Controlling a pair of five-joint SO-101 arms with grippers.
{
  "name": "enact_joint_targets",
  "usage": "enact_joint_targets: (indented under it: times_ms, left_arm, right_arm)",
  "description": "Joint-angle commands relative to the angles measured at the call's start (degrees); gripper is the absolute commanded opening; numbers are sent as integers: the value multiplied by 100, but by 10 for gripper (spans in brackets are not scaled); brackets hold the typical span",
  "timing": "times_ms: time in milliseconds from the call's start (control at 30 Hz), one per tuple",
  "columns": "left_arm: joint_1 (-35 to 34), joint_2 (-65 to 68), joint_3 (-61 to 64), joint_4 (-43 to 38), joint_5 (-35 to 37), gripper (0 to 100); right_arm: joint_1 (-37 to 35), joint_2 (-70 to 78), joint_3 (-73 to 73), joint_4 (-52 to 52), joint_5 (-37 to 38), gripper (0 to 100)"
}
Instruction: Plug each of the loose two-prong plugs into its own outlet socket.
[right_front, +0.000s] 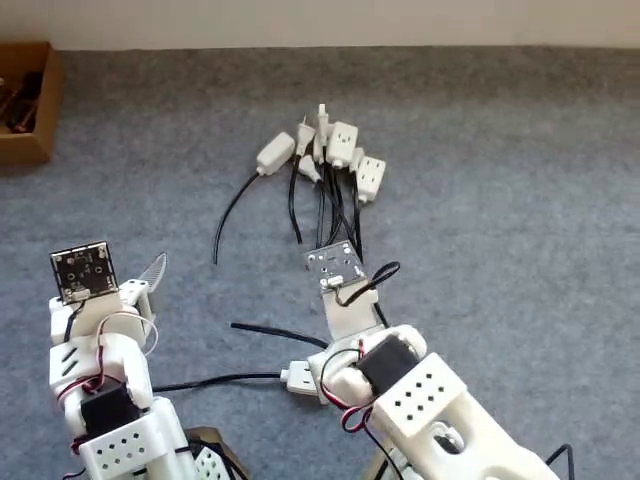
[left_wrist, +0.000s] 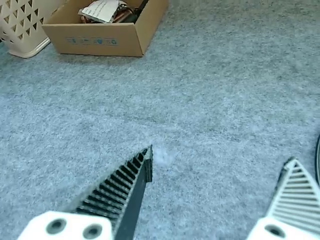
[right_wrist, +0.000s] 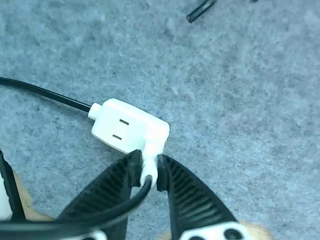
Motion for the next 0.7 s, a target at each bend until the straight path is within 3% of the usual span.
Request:
enact_joint_targets:
  times_ms: [0,667]
  left_arm:
    - [75,-31,-13,-105,53,376]
    - [75,-31,-13,-105,53,376]
  right_arm:
    - [-136,127,347,-4,70,5]
    - [-127,145,347,48,114,6]
